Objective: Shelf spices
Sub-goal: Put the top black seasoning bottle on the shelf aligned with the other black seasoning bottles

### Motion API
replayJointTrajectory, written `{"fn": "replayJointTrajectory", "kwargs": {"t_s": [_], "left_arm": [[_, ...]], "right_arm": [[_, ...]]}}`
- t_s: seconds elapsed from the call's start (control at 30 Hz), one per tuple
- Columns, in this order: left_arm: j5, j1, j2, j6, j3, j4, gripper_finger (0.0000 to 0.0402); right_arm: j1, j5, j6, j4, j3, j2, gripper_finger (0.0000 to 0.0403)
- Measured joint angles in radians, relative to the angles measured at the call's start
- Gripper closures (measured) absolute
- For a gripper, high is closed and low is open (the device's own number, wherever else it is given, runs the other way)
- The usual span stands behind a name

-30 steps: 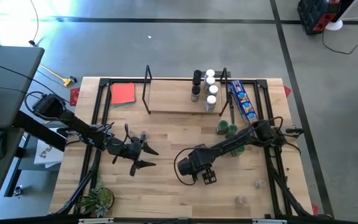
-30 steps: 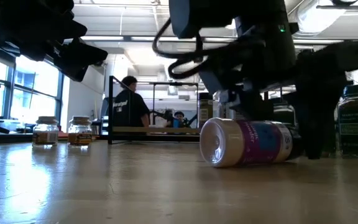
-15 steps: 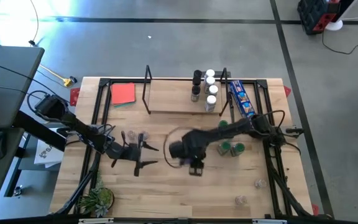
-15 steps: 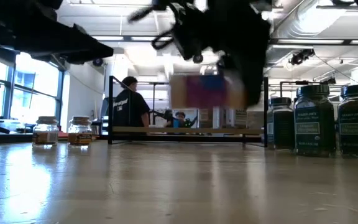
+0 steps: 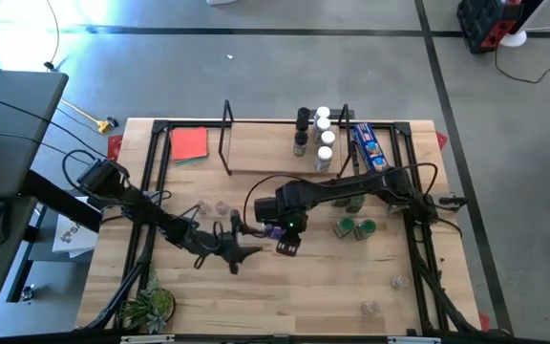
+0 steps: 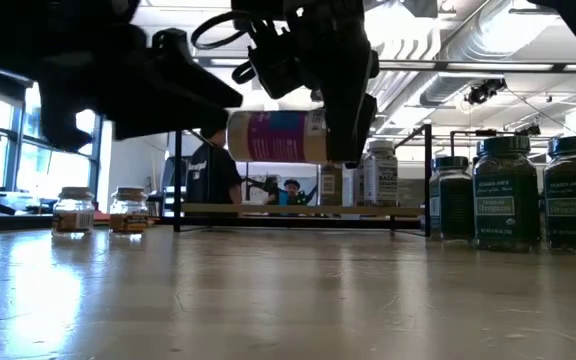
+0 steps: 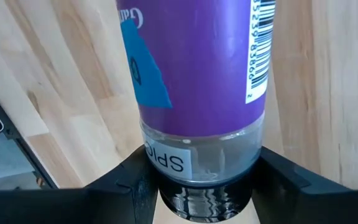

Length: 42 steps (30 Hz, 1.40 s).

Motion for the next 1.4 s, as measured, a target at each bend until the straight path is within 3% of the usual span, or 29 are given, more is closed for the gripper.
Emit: {"fn": "replayJointTrajectory", "kwargs": {"t_s": [0.13, 0.33, 0.73, 1.07, 1.4], "left_arm": [[-0.052, 0.002, 0.015, 0.033, 0.023, -0.001, 0.0174], [0.106, 0.042, 0.035, 0.077, 0.027, 0.001, 0.0174], [0.105, 0.088, 0.047, 0.059, 0.028, -0.024, 0.0175], [0.085, 0.088, 0.047, -0.047, 0.029, -0.086, 0.0234], [0.116, 0.107, 0.047, -0.192, 0.029, -0.179, 0.0205]], "right_arm": [[0.002, -0.007, 0.011, 0.005, 0.0, 0.0, 0.0217], [0.004, -0.032, 0.025, 0.06, -0.001, 0.0, 0.0217], [0.002, -0.066, 0.032, 0.099, -0.002, 0.0, 0.0217], [0.011, -0.06, 0.051, 0.115, -0.002, 0.002, 0.0208], [0.012, -0.023, 0.063, 0.136, -0.002, 0.002, 0.0213]]}}
